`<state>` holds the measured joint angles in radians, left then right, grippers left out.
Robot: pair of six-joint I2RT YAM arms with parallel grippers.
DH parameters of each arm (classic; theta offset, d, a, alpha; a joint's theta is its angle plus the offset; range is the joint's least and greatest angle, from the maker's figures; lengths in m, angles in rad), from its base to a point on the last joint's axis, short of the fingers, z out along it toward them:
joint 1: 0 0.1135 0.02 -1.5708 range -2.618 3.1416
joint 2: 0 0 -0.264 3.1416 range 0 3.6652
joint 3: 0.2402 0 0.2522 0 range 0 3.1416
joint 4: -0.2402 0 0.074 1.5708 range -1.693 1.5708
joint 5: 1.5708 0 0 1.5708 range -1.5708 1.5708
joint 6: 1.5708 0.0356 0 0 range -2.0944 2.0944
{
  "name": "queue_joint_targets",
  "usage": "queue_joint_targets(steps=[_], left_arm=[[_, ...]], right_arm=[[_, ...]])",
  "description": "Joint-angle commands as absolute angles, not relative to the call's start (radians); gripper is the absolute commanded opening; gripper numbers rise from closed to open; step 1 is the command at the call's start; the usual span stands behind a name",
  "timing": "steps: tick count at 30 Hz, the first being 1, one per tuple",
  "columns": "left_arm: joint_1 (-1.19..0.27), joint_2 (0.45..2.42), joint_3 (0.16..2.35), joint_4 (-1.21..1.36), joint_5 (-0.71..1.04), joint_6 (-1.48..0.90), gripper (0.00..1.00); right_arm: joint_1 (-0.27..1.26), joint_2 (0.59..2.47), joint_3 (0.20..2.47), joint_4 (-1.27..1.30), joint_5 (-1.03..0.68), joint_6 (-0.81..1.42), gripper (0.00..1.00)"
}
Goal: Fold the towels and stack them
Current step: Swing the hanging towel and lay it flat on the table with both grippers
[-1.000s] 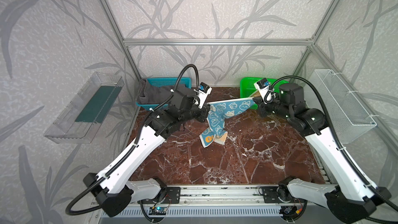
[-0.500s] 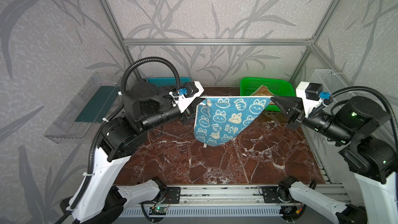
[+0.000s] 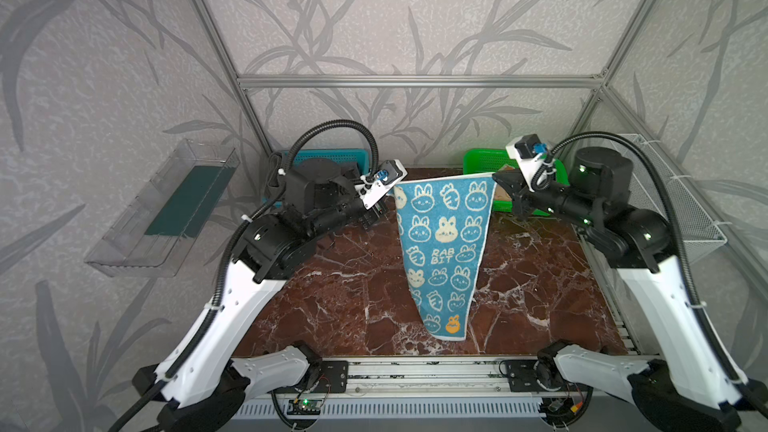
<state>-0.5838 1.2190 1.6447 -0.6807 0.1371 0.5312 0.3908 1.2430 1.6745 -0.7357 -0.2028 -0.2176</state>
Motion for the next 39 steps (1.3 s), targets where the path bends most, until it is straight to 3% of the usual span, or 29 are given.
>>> queue_joint_targets(steps=[1, 6, 12, 20, 29, 34, 39], left_arm=[[-0.499, 1.279, 1.593, -0.623, 0.088, 0.521, 0.0], [-0.391, 1.359, 1.502, -0.46, 0.151, 0.456, 0.0], [-0.355, 1.406, 1.587, -0.454, 0.165, 0.454, 0.0], [-0.36, 1.218, 1.656, -0.477, 0.306, 0.455, 0.0], [-0.409, 0.956, 1.688, -0.549, 0.482, 0.388, 0.0], [-0.41, 0.914, 1.702, -0.594, 0.454, 0.405, 0.0], [-0.411, 0.963, 1.673, -0.618, 0.386, 0.428, 0.0]], right_arm=[[0.313, 1.335, 1.656, -0.73, -0.052, -0.193, 0.0], [0.288, 1.468, 1.663, -0.663, -0.08, -0.189, 0.0], [0.289, 1.511, 1.727, -0.615, -0.142, -0.174, 0.0], [0.29, 1.315, 1.72, -0.615, -0.328, -0.199, 0.0], [0.291, 1.022, 1.677, -0.697, -0.421, -0.148, 0.0], [0.291, 0.957, 1.677, -0.73, -0.378, -0.135, 0.0], [0.29, 1.013, 1.658, -0.77, -0.246, -0.151, 0.0]])
